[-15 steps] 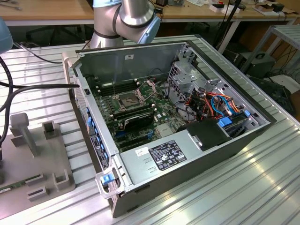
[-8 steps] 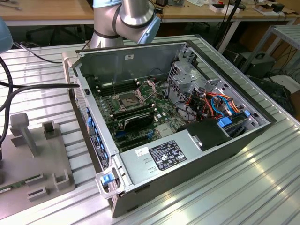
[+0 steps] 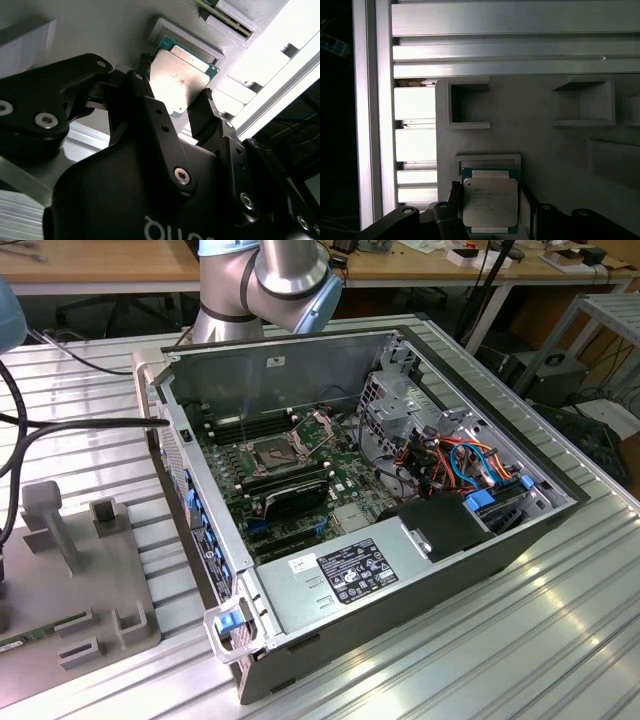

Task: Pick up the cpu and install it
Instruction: 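Pick up the cpu and move it towards the insertion slot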

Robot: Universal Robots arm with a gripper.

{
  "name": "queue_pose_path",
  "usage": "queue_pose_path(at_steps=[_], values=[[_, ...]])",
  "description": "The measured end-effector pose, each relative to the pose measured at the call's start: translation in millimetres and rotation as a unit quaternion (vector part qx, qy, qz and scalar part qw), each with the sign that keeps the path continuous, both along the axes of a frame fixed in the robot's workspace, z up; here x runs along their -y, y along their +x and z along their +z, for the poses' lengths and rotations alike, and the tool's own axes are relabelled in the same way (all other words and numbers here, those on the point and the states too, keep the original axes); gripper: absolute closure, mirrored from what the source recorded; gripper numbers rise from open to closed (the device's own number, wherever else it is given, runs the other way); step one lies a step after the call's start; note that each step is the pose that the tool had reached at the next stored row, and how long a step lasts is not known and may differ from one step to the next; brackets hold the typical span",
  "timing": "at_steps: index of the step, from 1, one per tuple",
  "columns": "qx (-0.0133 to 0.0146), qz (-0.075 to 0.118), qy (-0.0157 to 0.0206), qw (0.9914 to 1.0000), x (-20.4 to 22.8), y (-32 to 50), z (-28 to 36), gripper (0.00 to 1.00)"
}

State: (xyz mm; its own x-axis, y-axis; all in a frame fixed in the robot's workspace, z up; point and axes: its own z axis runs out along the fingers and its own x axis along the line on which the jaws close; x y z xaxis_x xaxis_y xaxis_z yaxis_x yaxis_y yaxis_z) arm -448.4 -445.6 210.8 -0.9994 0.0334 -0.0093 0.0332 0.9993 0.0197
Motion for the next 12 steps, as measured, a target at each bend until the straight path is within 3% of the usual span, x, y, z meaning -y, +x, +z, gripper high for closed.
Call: queue_pose_path(at_steps=[12], values=[[0.0002,0.000,0.0001,1.00000,-0.1,0.0,21.2,0.45]])
